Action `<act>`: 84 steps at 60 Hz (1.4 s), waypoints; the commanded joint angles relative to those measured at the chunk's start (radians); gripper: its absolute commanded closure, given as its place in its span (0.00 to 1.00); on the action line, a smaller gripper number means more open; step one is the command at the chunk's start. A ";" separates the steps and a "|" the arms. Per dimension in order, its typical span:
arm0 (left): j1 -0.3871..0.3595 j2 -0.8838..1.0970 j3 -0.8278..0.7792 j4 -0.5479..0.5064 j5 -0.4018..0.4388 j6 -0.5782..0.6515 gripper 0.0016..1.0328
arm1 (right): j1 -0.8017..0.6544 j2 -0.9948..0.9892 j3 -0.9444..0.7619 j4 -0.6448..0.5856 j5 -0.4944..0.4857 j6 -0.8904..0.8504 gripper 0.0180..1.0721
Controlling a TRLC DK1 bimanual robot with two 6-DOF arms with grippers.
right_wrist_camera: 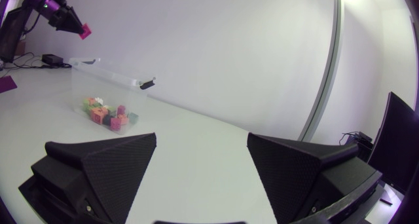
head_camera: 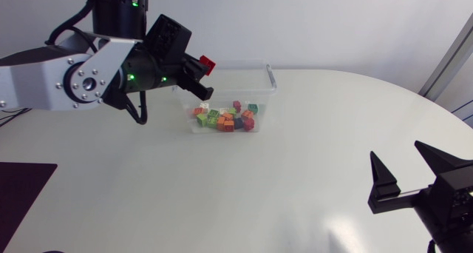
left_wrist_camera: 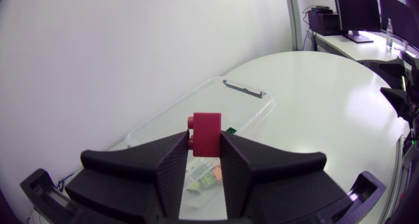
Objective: Place the duplo bricks in the container
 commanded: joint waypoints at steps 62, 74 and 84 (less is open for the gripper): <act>0.121 0.500 0.372 0.106 -0.047 -0.062 0.04 | -0.007 -0.006 -0.027 -0.083 0.004 -0.067 0.05; 0.169 0.413 0.342 0.043 -0.047 -0.067 0.04 | -0.012 -0.006 -0.027 -0.083 0.004 -0.103 0.05; 0.236 0.253 0.228 0.051 -0.045 -0.067 0.04 | 0.020 -0.006 -0.027 -0.087 -0.020 -0.092 0.05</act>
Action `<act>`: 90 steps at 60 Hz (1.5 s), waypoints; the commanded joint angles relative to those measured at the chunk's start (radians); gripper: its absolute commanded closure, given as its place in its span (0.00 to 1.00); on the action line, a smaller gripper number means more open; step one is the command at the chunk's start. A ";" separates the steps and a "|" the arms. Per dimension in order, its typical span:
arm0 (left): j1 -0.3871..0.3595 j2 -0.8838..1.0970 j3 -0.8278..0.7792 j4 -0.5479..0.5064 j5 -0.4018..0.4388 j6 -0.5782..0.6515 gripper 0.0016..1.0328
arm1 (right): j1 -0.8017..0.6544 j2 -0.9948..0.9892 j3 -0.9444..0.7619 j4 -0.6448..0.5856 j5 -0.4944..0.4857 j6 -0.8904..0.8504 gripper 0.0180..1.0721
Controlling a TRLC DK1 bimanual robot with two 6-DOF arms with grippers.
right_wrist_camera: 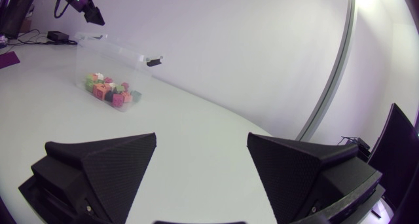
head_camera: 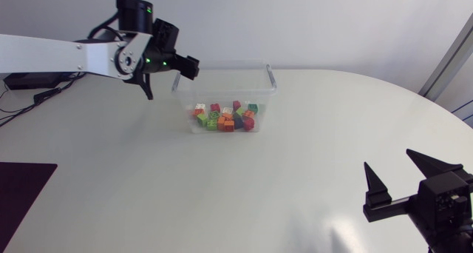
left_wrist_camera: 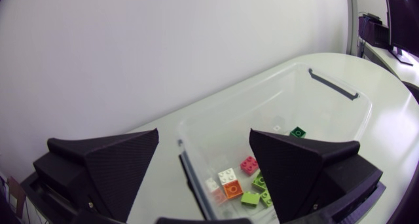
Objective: Place the duplo bricks in the container
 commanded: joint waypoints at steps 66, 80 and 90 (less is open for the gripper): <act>0.317 -1.082 -0.835 0.042 0.125 -0.042 0.04 | 0.003 -0.006 -0.066 0.180 0.008 0.336 0.05; 0.351 -1.292 -0.970 0.036 0.125 -0.039 0.04 | 0.003 -0.006 -0.066 0.180 0.006 0.336 0.05; 0.343 -1.390 -1.046 0.017 0.113 -0.077 0.04 | -0.018 -0.005 -0.065 0.176 -0.009 0.341 0.05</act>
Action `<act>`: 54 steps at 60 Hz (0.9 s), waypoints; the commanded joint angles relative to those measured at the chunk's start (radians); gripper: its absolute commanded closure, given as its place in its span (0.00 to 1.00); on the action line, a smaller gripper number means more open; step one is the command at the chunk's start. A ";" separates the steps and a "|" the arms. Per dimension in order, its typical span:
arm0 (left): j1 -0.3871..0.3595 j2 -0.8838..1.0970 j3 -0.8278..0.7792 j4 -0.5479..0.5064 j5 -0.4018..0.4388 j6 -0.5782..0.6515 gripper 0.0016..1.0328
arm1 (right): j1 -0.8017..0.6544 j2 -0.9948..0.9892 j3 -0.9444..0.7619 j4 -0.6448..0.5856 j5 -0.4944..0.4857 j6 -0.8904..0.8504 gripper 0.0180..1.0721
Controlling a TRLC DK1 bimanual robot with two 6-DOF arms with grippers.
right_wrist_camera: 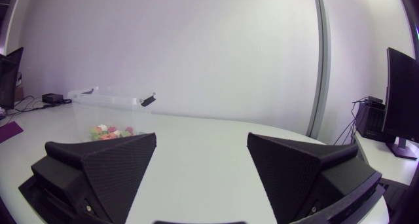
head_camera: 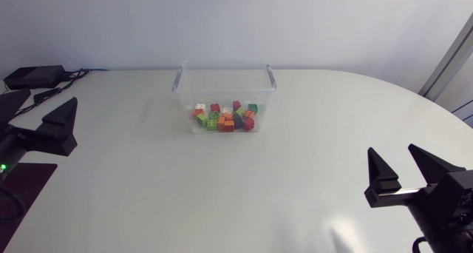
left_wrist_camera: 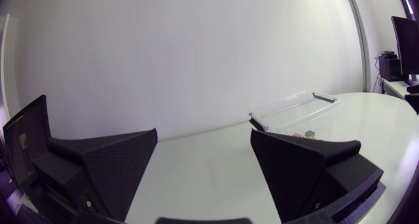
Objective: Place the duplo bricks in the container
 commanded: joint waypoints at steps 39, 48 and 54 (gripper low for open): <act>-0.063 -0.400 -0.329 -0.097 -0.062 -0.215 0.07 | -0.113 0.000 -0.018 -0.020 -0.079 0.048 0.05; -0.072 -0.456 -0.372 -0.110 -0.070 -0.242 0.06 | -0.129 0.000 -0.017 -0.023 -0.091 0.051 0.05; -0.072 -0.456 -0.372 -0.110 -0.070 -0.242 0.06 | -0.129 0.000 -0.017 -0.023 -0.091 0.051 0.05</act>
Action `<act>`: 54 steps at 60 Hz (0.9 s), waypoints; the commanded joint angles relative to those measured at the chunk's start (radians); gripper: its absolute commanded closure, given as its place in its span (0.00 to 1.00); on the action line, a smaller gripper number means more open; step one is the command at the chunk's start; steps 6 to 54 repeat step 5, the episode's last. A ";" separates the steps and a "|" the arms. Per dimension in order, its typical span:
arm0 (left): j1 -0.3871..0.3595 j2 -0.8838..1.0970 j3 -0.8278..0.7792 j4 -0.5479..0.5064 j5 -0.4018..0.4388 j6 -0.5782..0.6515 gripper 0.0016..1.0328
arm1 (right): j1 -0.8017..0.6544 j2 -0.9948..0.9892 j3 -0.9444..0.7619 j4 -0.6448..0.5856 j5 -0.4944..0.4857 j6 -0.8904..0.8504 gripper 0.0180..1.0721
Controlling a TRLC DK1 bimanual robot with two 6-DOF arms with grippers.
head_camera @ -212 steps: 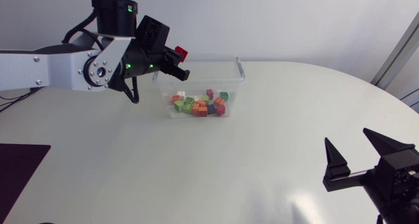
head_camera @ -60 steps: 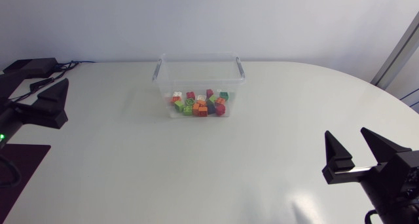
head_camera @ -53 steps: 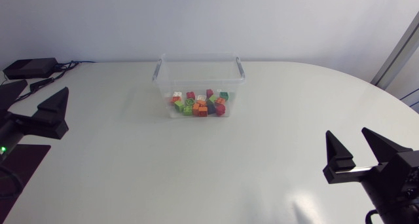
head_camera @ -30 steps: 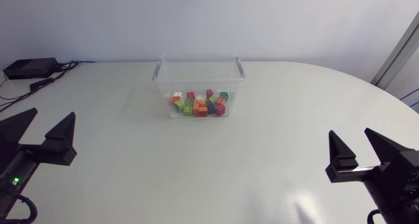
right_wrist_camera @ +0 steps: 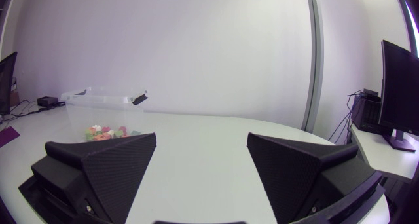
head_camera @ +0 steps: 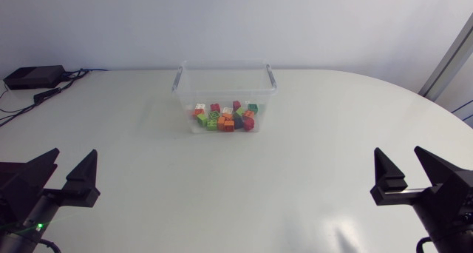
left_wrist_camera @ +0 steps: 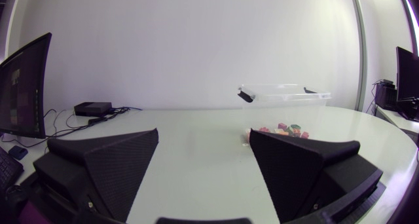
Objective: Place the duplo bricks in the container
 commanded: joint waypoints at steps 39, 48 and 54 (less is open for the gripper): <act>-0.008 -0.009 -0.017 0.003 -0.009 -0.026 0.06 | -0.004 0.000 -0.017 -0.006 -0.004 0.026 0.05; -0.008 -0.009 -0.017 0.003 -0.009 -0.026 0.06 | -0.004 0.000 -0.017 -0.006 -0.004 0.026 0.05; -0.008 -0.009 -0.017 0.003 -0.009 -0.026 0.06 | -0.004 0.000 -0.017 -0.006 -0.004 0.026 0.05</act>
